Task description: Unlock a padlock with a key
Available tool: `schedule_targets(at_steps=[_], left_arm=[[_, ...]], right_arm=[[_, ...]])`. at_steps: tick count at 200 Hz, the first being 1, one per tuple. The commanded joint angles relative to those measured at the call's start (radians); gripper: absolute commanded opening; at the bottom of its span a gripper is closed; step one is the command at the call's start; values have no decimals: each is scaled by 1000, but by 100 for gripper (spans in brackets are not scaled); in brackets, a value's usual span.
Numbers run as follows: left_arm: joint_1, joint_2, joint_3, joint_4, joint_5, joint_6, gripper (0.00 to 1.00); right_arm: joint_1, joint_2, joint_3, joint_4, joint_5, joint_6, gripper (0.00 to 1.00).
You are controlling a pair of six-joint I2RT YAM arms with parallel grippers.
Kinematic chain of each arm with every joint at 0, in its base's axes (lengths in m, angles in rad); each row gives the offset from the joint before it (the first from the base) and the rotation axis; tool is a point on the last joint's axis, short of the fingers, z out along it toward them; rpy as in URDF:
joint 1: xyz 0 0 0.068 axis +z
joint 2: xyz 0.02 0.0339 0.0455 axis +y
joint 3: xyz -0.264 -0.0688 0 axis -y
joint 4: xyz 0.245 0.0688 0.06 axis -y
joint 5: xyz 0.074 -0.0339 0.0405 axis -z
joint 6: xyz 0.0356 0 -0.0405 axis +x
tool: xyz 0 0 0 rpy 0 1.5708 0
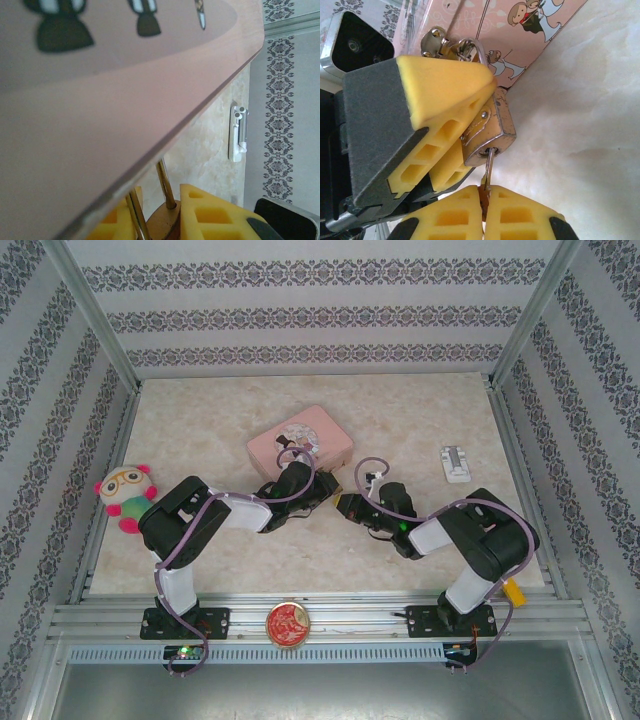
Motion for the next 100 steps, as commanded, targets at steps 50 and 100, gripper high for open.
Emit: schedule_targets(at_steps=[50,100], left_arm=[[-23,16,-54,-63,170,-67,0],[-23,-5,-63,-81,174,-29,0]], right_arm=[[-148,49,79,-11,-252,51,0],[-220,75,125,-23,-387,86,0]])
